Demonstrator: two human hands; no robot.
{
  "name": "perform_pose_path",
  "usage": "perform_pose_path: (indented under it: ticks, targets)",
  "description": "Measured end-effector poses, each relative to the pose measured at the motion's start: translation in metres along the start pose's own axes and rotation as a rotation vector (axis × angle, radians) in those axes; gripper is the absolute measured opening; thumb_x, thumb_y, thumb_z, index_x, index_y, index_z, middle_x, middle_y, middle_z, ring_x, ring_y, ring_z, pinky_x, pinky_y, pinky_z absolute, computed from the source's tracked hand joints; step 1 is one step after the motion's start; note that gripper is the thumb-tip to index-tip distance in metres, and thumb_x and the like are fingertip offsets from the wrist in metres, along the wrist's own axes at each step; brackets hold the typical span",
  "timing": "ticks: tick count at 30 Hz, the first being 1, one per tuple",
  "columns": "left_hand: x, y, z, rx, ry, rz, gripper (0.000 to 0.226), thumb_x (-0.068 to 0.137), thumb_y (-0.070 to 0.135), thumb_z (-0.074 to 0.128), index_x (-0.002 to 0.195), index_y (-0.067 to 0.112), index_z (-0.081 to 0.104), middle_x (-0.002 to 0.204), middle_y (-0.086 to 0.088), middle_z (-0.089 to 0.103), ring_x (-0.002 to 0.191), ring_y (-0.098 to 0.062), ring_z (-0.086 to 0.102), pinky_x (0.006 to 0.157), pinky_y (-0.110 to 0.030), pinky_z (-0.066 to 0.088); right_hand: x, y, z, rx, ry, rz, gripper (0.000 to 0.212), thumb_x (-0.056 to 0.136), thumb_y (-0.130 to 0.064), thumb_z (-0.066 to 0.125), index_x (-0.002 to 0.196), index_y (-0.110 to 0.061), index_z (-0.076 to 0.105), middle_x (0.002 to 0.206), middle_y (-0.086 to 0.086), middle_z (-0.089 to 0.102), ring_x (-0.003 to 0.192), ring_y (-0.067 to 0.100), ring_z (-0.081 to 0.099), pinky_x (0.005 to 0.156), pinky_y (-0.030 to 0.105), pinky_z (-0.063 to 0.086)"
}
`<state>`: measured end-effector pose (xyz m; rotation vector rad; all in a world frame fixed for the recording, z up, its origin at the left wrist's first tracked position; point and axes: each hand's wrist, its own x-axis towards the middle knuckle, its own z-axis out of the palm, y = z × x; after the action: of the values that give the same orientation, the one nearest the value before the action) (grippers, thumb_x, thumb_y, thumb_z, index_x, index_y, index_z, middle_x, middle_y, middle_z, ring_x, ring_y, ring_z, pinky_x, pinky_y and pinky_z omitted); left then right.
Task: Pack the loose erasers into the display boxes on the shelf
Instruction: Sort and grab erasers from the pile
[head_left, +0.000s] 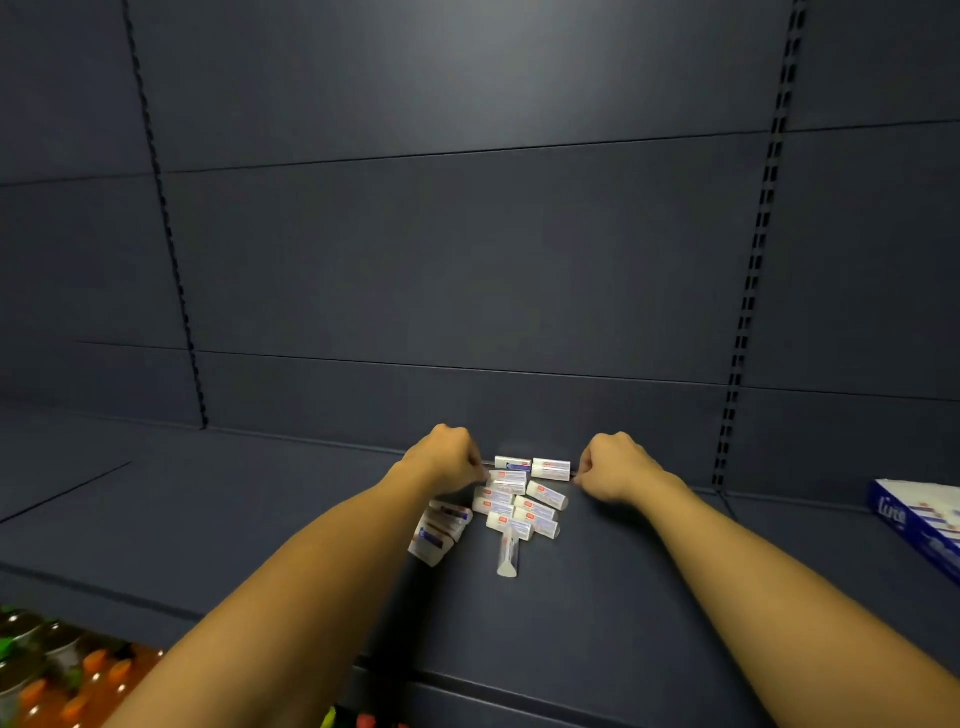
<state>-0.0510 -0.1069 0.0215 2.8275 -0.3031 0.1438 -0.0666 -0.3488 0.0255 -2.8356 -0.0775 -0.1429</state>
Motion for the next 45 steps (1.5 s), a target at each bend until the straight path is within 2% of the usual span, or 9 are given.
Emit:
perform_pose_path:
  ticks: [5, 9, 13, 19, 22, 27, 33, 40, 45]
  targets:
    - [0.010, -0.008, -0.002, -0.038, -0.098, 0.040, 0.020, 0.081, 0.036, 0.084, 0.081, 0.017, 0.077, 0.089, 0.000, 0.074, 0.089, -0.018, 0.068, 0.083, -0.033, 0.056, 0.005, -0.006, 0.005, 0.064, 0.001, 0.038, 0.015, 0.088, -0.028, 0.070, 0.074, -0.022, 0.067, 0.102, 0.007, 0.069, 0.091, 0.027, 0.066, 0.083, 0.038, 0.057]
    - [0.013, -0.009, -0.009, -0.004, -0.149, 0.125, 0.015, 0.080, 0.029, 0.085, 0.080, 0.017, 0.076, 0.085, 0.002, 0.072, 0.089, -0.017, 0.067, 0.083, -0.032, 0.056, 0.009, -0.011, 0.005, 0.099, 0.003, 0.066, 0.019, 0.086, -0.030, 0.075, 0.071, -0.020, 0.068, 0.099, 0.009, 0.069, 0.090, 0.027, 0.067, 0.082, 0.036, 0.057]
    - [0.013, -0.009, -0.010, -0.063, -0.207, 0.199, 0.011, 0.082, 0.015, 0.083, 0.081, 0.019, 0.073, 0.090, 0.005, 0.073, 0.091, -0.012, 0.066, 0.084, -0.026, 0.050, 0.011, -0.017, 0.007, 0.109, -0.018, 0.095, 0.019, 0.086, -0.034, 0.077, 0.083, -0.015, 0.075, 0.101, 0.008, 0.068, 0.086, 0.024, 0.066, 0.083, 0.036, 0.057]
    - [0.017, -0.015, -0.012, -0.049, -0.280, 0.194, 0.015, 0.084, 0.020, 0.081, 0.098, 0.018, 0.077, 0.097, 0.007, 0.072, 0.094, -0.011, 0.063, 0.092, -0.031, 0.050, 0.008, -0.025, 0.014, 0.096, -0.041, 0.134, 0.028, 0.087, -0.034, 0.076, 0.094, -0.007, 0.075, 0.103, 0.010, 0.066, 0.090, 0.027, 0.068, 0.086, 0.039, 0.058]
    - [0.018, -0.016, -0.013, -0.015, -0.299, 0.199, 0.014, 0.085, 0.017, 0.079, 0.099, 0.018, 0.079, 0.095, 0.008, 0.071, 0.097, -0.014, 0.063, 0.092, -0.033, 0.052, 0.007, -0.028, 0.015, 0.081, -0.039, 0.153, 0.028, 0.086, -0.034, 0.077, 0.097, -0.008, 0.074, 0.105, 0.010, 0.066, 0.083, 0.024, 0.066, 0.084, 0.038, 0.059]
    - [0.018, -0.017, -0.012, 0.010, -0.250, 0.229, 0.013, 0.084, 0.012, 0.080, 0.095, 0.017, 0.078, 0.094, 0.006, 0.068, 0.095, -0.014, 0.062, 0.085, -0.028, 0.051, 0.008, -0.033, 0.014, 0.067, -0.067, 0.168, 0.030, 0.086, -0.032, 0.078, 0.101, -0.007, 0.074, 0.107, 0.011, 0.066, 0.075, 0.023, 0.061, 0.083, 0.038, 0.059]
    - [0.020, -0.021, -0.014, -0.001, -0.212, 0.245, 0.011, 0.082, 0.011, 0.082, 0.088, 0.020, 0.076, 0.091, 0.007, 0.067, 0.096, -0.015, 0.064, 0.091, -0.033, 0.055, 0.007, -0.040, 0.011, 0.045, -0.133, 0.150, 0.024, 0.085, -0.028, 0.079, 0.099, -0.009, 0.078, 0.100, 0.011, 0.074, 0.066, 0.018, 0.061, 0.082, 0.037, 0.060]
    - [0.023, -0.027, -0.012, 0.005, -0.180, 0.265, 0.019, 0.089, 0.005, 0.073, 0.105, 0.014, 0.076, 0.110, -0.003, 0.071, 0.103, -0.020, 0.065, 0.093, -0.033, 0.056, 0.004, -0.049, 0.013, -0.057, -0.126, 0.123, 0.026, 0.075, -0.021, 0.086, 0.098, -0.013, 0.077, 0.110, 0.008, 0.067, 0.095, 0.027, 0.068, 0.089, 0.042, 0.058]
    - [0.027, -0.029, -0.021, -0.063, -0.118, 0.207, 0.011, 0.083, 0.012, 0.080, 0.087, 0.023, 0.079, 0.095, 0.005, 0.074, 0.094, -0.014, 0.067, 0.091, -0.035, 0.058, -0.004, -0.051, 0.001, -0.063, -0.019, 0.135, 0.016, 0.073, -0.023, 0.084, 0.088, -0.019, 0.080, 0.102, 0.003, 0.070, 0.090, 0.023, 0.068, 0.084, 0.039, 0.059]
